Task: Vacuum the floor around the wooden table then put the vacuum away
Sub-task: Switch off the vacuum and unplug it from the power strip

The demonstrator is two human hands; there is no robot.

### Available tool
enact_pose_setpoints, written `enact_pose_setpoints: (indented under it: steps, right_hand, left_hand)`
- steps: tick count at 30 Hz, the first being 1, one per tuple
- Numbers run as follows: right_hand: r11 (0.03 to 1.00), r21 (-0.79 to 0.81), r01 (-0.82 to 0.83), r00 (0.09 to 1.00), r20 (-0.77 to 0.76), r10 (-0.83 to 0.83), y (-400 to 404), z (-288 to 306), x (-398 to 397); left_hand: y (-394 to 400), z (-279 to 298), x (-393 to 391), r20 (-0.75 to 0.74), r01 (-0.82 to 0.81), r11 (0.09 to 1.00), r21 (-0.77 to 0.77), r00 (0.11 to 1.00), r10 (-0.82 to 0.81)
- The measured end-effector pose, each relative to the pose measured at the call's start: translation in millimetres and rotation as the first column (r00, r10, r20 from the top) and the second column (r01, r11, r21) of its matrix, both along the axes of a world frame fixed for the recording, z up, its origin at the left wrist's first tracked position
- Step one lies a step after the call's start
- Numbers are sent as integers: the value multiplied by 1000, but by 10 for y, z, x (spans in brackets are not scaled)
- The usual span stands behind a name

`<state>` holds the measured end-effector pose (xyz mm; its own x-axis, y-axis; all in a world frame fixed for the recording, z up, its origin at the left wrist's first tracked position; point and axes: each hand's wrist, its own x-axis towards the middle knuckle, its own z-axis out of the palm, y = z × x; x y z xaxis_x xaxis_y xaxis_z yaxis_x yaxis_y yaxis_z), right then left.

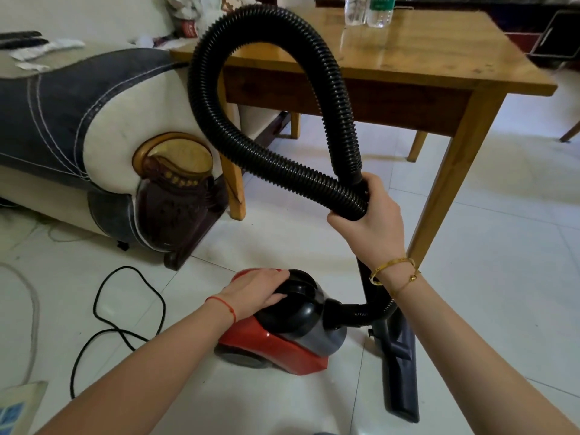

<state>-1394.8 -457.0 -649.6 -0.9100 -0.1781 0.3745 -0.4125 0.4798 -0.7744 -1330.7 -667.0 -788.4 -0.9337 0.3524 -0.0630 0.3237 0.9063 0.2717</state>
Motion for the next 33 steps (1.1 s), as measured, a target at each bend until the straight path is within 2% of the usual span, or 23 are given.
enact_pose_setpoints:
  steps: [8, 19, 27, 33]
  right_hand:
    - [994, 20, -105, 994, -41, 106, -400, 184, -106]
    - [951, -98, -292, 956, -25, 291, -1925, 324, -634]
    - [933, -41, -358, 934, -13, 358, -2810, 343, -1180]
    - [937, 32, -348, 937, 4, 348, -3152, 241, -1537]
  left_hand:
    - [-443, 58, 182, 17, -141, 990, 2, 990, 141]
    - [-1747, 320, 137, -28, -343, 935, -94, 939, 342]
    - [-2309, 207, -26, 55, -541, 835, -95, 835, 548]
    - [-2312, 90, -173, 72, -584, 808, -82, 805, 589]
